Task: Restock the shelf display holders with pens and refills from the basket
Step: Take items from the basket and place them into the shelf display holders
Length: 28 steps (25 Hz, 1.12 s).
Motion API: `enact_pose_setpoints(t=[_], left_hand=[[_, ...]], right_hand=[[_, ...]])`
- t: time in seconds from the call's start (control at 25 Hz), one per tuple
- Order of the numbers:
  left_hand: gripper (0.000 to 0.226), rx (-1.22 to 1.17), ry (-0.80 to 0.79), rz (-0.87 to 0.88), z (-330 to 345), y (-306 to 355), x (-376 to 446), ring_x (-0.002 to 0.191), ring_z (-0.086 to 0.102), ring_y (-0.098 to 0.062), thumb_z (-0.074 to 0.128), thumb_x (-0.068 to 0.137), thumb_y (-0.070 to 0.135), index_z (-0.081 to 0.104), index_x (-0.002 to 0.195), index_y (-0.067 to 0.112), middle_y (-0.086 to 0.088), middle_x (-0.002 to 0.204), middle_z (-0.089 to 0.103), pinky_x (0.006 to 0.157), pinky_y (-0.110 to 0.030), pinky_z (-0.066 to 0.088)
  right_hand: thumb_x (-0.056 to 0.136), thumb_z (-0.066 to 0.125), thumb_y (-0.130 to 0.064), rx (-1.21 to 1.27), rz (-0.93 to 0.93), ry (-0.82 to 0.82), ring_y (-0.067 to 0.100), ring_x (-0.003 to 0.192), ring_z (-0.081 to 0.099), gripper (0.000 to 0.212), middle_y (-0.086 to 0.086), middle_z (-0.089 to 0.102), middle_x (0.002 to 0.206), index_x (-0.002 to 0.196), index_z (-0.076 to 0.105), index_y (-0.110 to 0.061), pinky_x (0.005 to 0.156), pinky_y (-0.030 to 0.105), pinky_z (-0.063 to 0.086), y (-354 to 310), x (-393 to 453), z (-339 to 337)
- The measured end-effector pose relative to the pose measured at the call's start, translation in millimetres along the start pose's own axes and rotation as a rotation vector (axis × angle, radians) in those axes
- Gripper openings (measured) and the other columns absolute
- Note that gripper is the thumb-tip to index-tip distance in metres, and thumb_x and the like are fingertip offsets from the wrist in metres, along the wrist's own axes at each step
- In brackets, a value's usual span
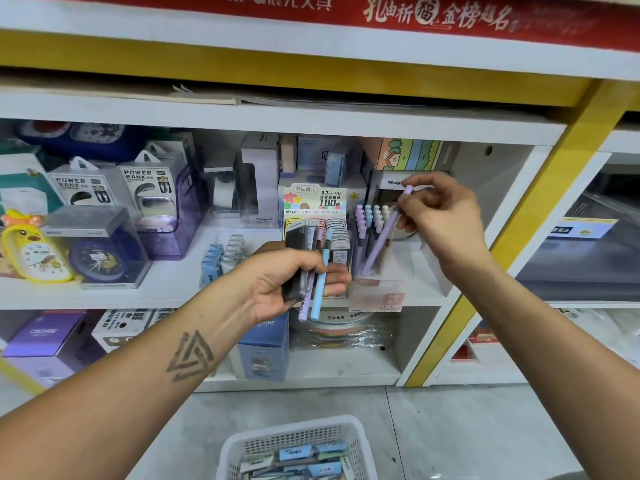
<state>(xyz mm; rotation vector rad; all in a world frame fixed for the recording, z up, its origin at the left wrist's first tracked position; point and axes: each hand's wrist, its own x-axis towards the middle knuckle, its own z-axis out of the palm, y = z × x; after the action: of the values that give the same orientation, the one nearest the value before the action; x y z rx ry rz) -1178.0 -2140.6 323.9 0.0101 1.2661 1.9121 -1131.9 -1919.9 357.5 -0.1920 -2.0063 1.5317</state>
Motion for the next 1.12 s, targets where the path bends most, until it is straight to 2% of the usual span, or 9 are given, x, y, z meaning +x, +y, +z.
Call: enact_pose_setpoints(t=[0.12, 0.2, 0.44, 0.6, 0.72, 0.8, 0.88, 1.0, 1.12], left_hand=[[0.02, 0.023, 0.011, -0.031, -0.2, -0.3, 0.0, 0.093, 0.073, -0.032, 0.047, 0.089, -0.016, 0.061, 0.103, -0.016, -0.027, 0.105, 0.071, 0.076, -0.038, 0.061], [0.021, 0.04, 0.011, -0.031, 0.3, 0.0, 0.4, 0.094, 0.073, -0.03, 0.049, 0.089, -0.016, 0.061, 0.106, -0.015, -0.025, 0.107, 0.072, 0.073, -0.036, 0.062], [0.02, 0.047, 0.006, -0.017, -2.8, 0.6, 0.5, 0.093, 0.074, -0.03, 0.051, 0.088, -0.017, 0.061, 0.105, -0.013, -0.026, 0.108, 0.071, 0.074, -0.037, 0.062], [0.019, 0.06, -0.001, -0.013, -1.8, 1.6, -1.4, 0.097, 0.073, -0.03, 0.051, 0.088, -0.016, 0.062, 0.104, -0.013, -0.025, 0.108, 0.071, 0.079, -0.038, 0.061], [0.021, 0.062, -0.024, -0.01, 0.1, 0.6, -2.8, 0.097, 0.072, -0.031, 0.051, 0.088, -0.016, 0.061, 0.106, -0.012, -0.025, 0.108, 0.071, 0.08, -0.039, 0.061], [0.025, 0.06, -0.043, 0.008, 2.2, -0.5, -3.8, 0.098, 0.072, -0.034, 0.05, 0.088, -0.016, 0.06, 0.11, -0.01, -0.027, 0.108, 0.071, 0.081, -0.042, 0.06], [0.031, 0.059, -0.069, 0.033, 5.5, -2.4, -4.2, 0.099, 0.071, -0.037, 0.05, 0.087, -0.018, 0.058, 0.115, -0.008, -0.029, 0.108, 0.07, 0.08, -0.045, 0.06], [0.03, 0.079, -0.106, 0.028, 10.7, -5.3, -4.5, 0.099, 0.071, -0.039, 0.049, 0.088, -0.017, 0.06, 0.114, -0.008, -0.031, 0.108, 0.069, 0.081, -0.046, 0.06], [0.021, 0.044, -0.112, 0.008, 12.2, -4.6, -4.8, 0.099, 0.07, -0.042, 0.046, 0.088, -0.017, 0.061, 0.101, -0.01, -0.033, 0.108, 0.068, 0.08, -0.048, 0.06]], right_hand=[[0.094, 0.063, -0.008, -0.388, -0.19, -0.094, 0.024, 0.074, 0.069, 0.016, 0.013, 0.07, 0.083, 0.108, 0.066, -0.013, 0.074, 0.045, 0.059, 10.5, -6.7, 2.0], [0.095, 0.063, -0.013, -0.592, -0.285, -0.177, 0.021, 0.08, 0.07, 0.019, 0.005, 0.072, 0.085, 0.114, 0.065, -0.014, 0.08, 0.045, 0.057, 18.2, -10.8, 8.0], [0.095, 0.063, -0.013, -0.632, -0.336, -0.232, 0.018, 0.076, 0.071, 0.017, 0.002, 0.072, 0.084, 0.112, 0.065, -0.016, 0.077, 0.044, 0.059, 31.1, -12.5, 14.5], [0.095, 0.065, -0.015, -0.693, -0.321, -0.28, 0.022, 0.085, 0.07, 0.014, 0.003, 0.075, 0.089, 0.107, 0.071, -0.016, 0.078, 0.042, 0.057, 37.0, -11.5, 15.9], [0.095, 0.064, -0.018, -0.797, -0.405, -0.276, 0.021, 0.084, 0.066, 0.019, 0.002, 0.074, 0.093, 0.11, 0.075, -0.015, 0.079, 0.038, 0.054, 35.4, -11.8, 19.2], [0.096, 0.062, -0.026, -0.704, -0.344, -0.21, 0.014, 0.076, 0.061, 0.024, -0.003, 0.07, 0.084, 0.116, 0.073, -0.019, 0.071, 0.032, 0.052, 28.3, -11.6, 21.4], [0.094, 0.066, -0.031, -0.376, -0.08, -0.26, 0.007, 0.062, 0.062, 0.025, -0.001, 0.07, 0.073, 0.116, 0.071, -0.02, 0.057, 0.025, 0.048, 20.4, -13.6, 25.5], [0.089, 0.073, -0.014, -0.026, 0.184, -0.386, 0.009, 0.05, 0.06, 0.016, 0.001, 0.072, 0.067, 0.104, 0.07, -0.008, 0.046, 0.02, 0.046, 13.4, -20.6, 31.7], [0.087, 0.069, 0.002, 0.166, 0.232, -0.212, 0.016, 0.047, 0.057, 0.009, 0.011, 0.069, 0.067, 0.092, 0.07, -0.005, 0.049, 0.025, 0.048, 5.6, -12.6, 19.5]])
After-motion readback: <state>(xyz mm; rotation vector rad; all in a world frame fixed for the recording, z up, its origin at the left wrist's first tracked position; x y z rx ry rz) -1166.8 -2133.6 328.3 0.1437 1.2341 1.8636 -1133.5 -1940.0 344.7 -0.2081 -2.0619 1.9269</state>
